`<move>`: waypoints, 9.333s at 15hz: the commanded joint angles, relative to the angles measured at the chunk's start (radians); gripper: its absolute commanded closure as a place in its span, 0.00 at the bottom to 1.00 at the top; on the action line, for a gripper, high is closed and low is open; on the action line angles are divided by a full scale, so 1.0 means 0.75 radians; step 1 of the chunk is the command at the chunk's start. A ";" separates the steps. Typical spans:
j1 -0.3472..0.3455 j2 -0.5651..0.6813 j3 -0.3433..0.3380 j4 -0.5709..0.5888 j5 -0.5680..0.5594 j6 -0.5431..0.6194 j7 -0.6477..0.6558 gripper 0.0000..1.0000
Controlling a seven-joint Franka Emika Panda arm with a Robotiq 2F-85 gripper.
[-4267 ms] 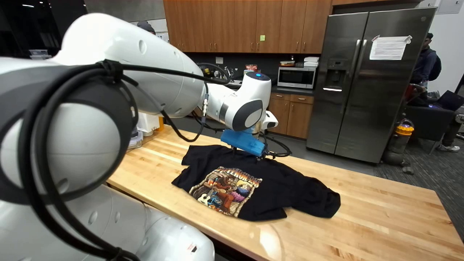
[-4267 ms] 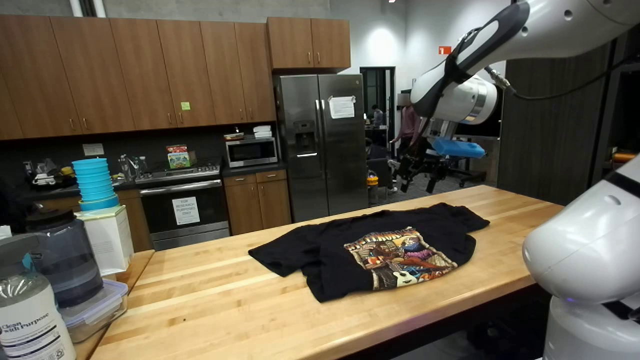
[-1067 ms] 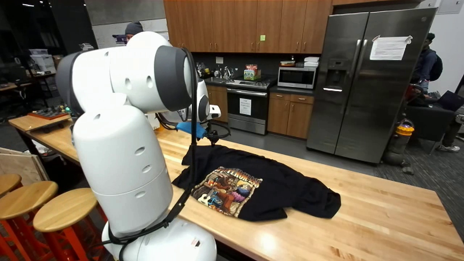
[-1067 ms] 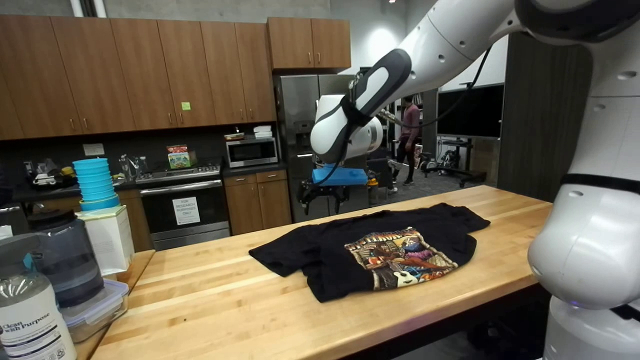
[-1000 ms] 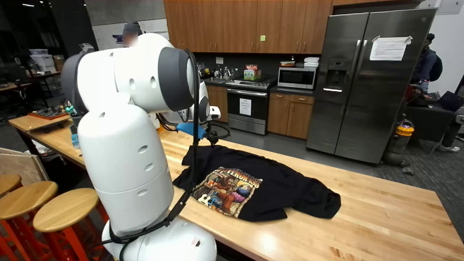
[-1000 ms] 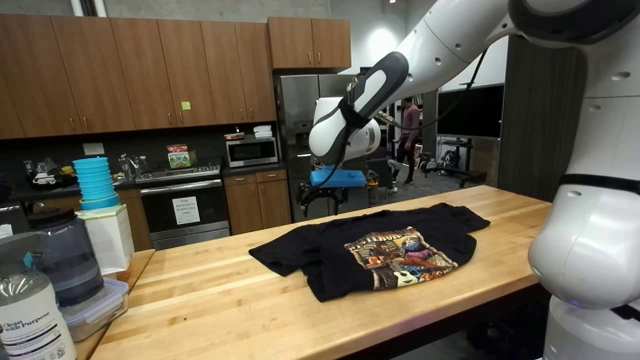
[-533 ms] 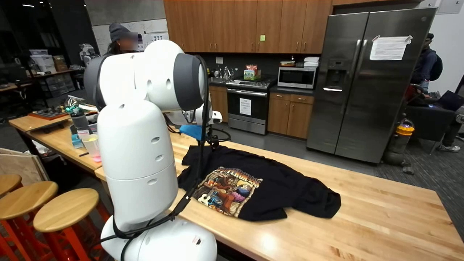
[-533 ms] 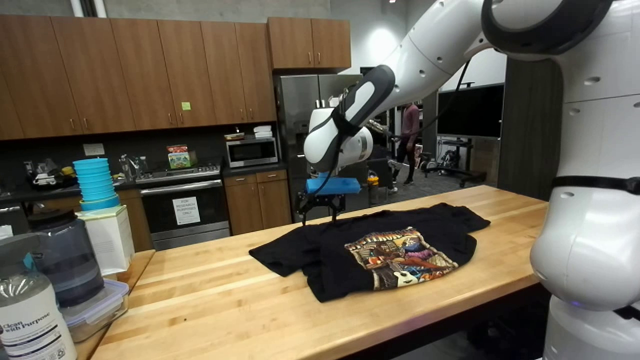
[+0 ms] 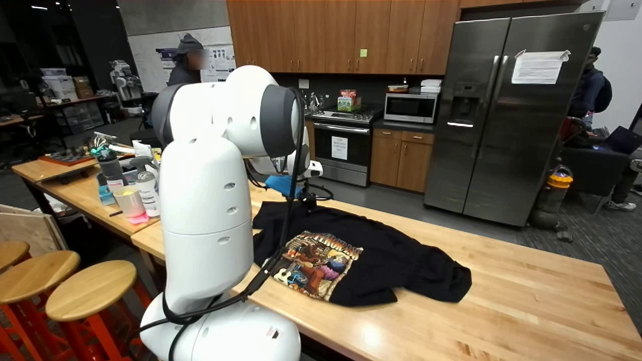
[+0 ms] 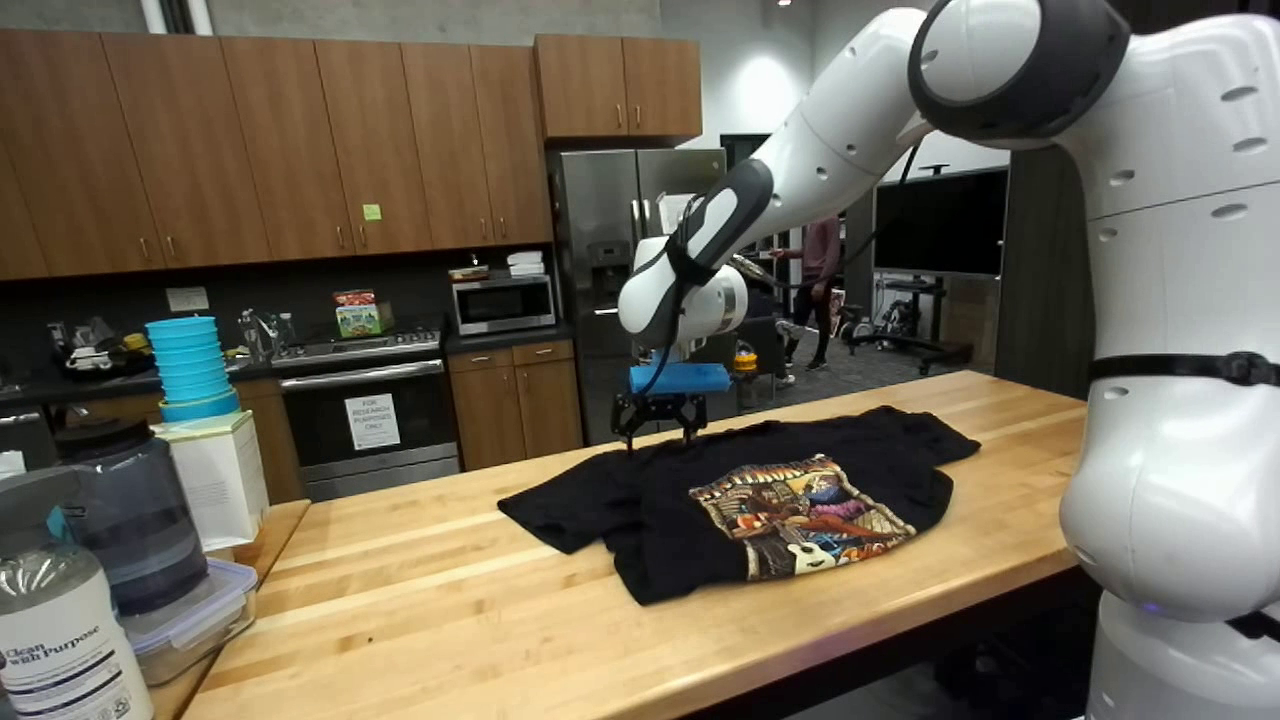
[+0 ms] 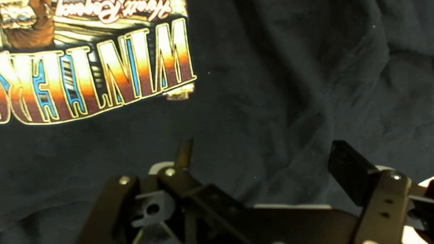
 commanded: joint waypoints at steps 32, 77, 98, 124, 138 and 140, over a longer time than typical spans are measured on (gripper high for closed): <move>0.130 -0.040 0.075 -0.110 0.122 -0.023 -0.283 0.00; 0.094 -0.343 0.119 -0.342 -0.545 -0.058 -0.598 0.00; 0.130 -0.341 0.170 -0.229 -0.394 -0.124 -0.566 0.00; 0.186 0.068 0.128 0.145 -0.478 -0.239 -0.561 0.00; 0.212 0.206 0.142 0.285 -0.386 -0.417 -0.857 0.00; 0.216 0.235 0.140 0.311 -0.398 -0.469 -0.899 0.00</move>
